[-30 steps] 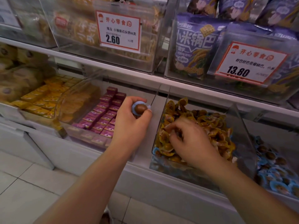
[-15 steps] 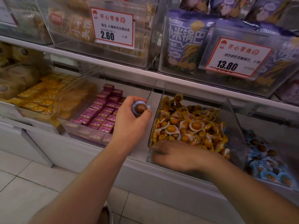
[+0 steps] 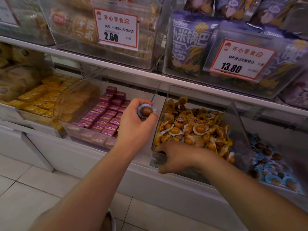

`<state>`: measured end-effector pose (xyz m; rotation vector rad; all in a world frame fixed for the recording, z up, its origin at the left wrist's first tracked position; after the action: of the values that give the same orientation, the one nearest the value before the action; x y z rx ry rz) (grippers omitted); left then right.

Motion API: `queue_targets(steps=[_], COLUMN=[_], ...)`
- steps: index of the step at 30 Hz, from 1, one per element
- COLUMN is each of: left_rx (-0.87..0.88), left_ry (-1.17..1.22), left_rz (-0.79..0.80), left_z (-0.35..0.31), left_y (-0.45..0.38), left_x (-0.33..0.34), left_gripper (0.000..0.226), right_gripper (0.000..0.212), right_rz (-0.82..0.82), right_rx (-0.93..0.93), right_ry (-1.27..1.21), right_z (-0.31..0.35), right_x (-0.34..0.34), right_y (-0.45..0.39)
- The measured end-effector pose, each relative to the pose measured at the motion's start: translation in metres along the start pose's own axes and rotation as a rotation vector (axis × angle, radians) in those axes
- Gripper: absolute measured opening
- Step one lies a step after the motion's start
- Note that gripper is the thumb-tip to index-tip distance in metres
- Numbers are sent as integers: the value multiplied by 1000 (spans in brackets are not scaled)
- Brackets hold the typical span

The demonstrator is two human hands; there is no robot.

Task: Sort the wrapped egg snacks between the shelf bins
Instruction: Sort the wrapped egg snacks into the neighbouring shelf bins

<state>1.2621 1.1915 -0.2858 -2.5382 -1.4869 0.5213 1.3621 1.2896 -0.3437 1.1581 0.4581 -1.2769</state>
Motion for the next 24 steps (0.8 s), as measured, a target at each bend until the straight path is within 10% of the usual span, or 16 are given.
queue_targets(steps=[13,24], left_rx=[68,232], left_ry=[-18,-220], left_rz=[18,149], left_z=[-10,-19], left_y=[6,23], left_x=[6,47], left_gripper=[18,25], right_gripper=[21,26], right_rz=[-198,-789], right_rx=[-98,58], right_ry=[-370,-1866], right_z=[-31,-70], right_x=[-19,-48], right_y=[33,43])
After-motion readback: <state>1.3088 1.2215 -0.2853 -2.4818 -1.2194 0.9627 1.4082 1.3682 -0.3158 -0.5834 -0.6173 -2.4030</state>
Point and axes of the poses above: each hand's wrist, its own y-axis away from the middle knuckle, its own x-axis out of the palm, z = x × y, the point moved 6 cm from there along -y, towards the middle knuckle, and after that the axes turned 6 degrees about -y, right-handed, at the moved point
